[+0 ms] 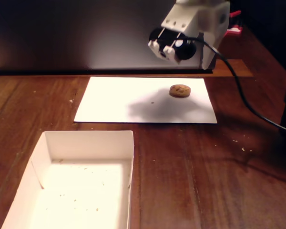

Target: Grasp a mini cookies block and put it in the white box.

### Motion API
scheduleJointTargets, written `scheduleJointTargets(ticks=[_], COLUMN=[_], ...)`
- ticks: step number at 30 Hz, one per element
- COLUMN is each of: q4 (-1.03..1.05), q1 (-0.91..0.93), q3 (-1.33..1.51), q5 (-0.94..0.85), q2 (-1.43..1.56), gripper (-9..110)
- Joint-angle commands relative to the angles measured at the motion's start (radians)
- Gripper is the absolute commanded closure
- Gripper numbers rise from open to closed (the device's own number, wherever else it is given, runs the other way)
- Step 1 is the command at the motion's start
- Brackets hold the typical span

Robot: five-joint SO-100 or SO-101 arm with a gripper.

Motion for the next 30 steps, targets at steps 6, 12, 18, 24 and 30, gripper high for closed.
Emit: scheduleJointTargets(ticks=[6, 12, 18, 24, 30], q4=[-0.025, -0.028, -0.104, -0.164, -0.164], q1=[0.026, 0.009, -0.008, -0.003, 0.011], q3=[-0.081, -0.064, -0.021, 0.012, 0.017], q5=[-0.006, -0.012, -0.044, -0.044, -0.026], q2=[-0.048, -0.104, -0.110, -0.123, -0.160], gripper=[57, 57, 58, 58, 58])
